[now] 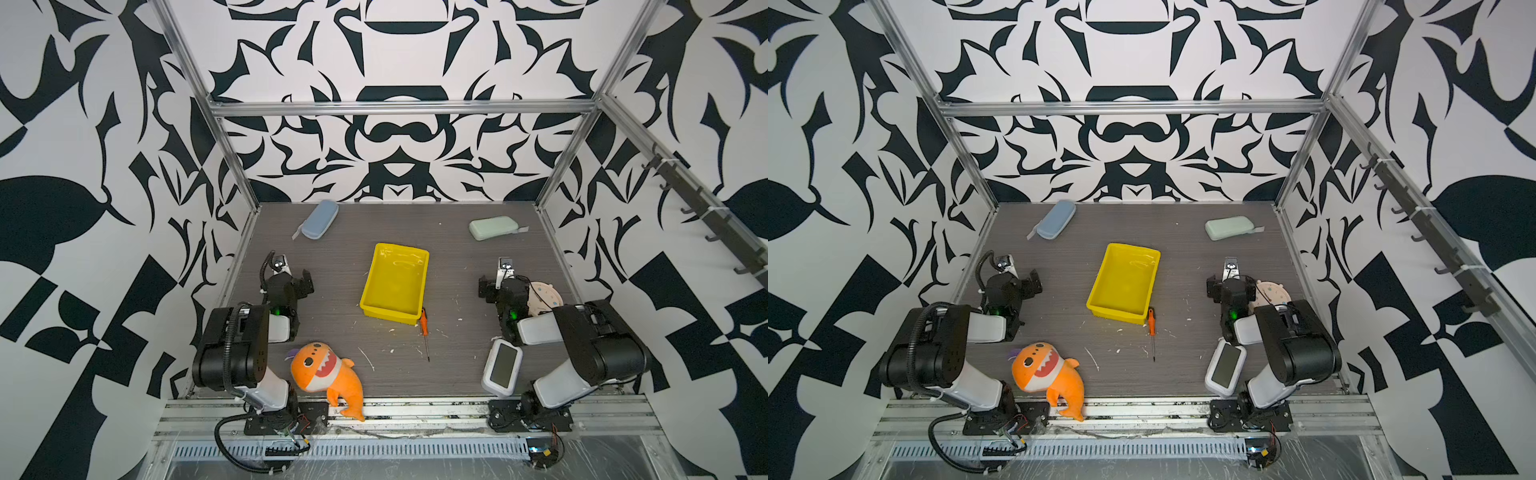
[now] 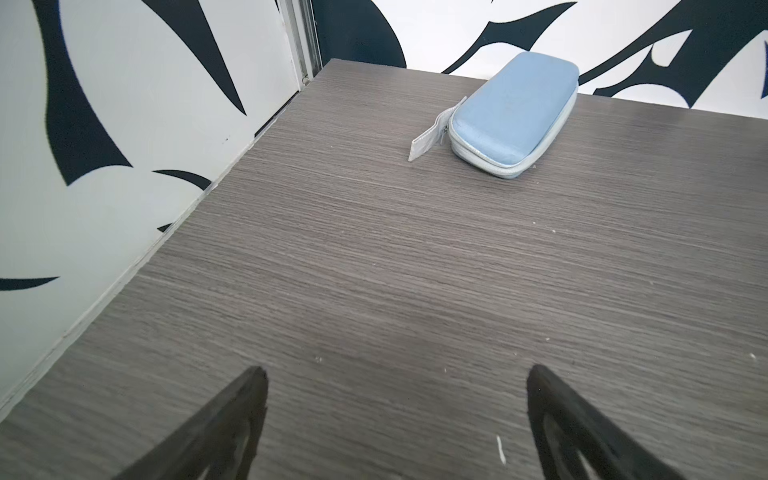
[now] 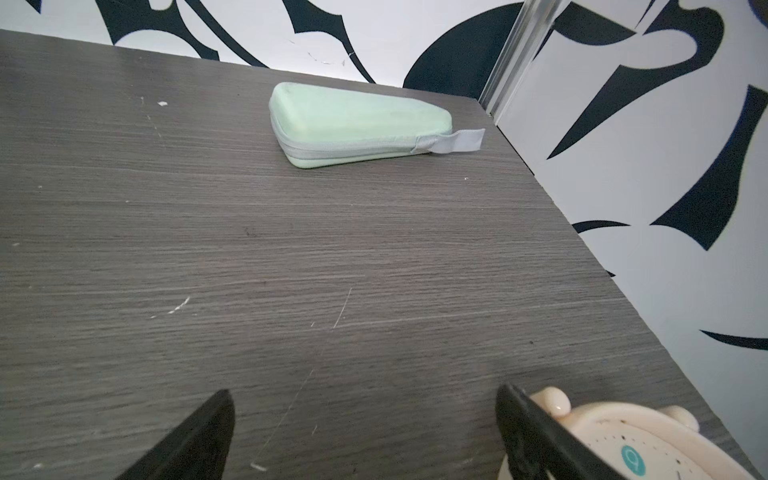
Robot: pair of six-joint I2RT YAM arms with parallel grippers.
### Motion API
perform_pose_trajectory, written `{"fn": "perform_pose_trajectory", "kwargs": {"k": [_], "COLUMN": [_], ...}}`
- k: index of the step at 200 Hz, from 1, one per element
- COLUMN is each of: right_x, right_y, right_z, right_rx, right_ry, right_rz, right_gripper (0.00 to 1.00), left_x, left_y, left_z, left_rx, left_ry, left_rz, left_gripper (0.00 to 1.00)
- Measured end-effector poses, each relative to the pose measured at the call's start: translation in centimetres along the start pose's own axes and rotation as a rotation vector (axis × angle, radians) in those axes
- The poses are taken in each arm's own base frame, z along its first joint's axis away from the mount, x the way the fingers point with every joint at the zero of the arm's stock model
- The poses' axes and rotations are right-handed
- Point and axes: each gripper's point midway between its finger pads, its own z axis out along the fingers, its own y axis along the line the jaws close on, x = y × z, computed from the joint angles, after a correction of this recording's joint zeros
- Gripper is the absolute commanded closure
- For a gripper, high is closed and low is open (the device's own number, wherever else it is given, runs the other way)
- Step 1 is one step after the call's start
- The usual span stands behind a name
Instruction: Put the screwdriver in the bin
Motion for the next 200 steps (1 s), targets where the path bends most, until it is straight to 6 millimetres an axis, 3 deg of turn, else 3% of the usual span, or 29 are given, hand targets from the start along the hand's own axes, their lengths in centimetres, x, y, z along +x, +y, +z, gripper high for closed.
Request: {"fn": "perform_pose_trajectory", "kwargs": {"k": [200], "right_x": [-0.1], "right_y": [1.1], "right_z": [-0.1], "right_rx": [-0.067], "right_ry": [-0.011], "right_rz": [-0.013], "right_gripper": [0.00], "left_x": [0.0], "left_y": [0.0], "left_z": [0.0], "left_rx": [0.000], "left_ry": [0.000], "left_rz": [0.000], "left_gripper": [0.00]}}
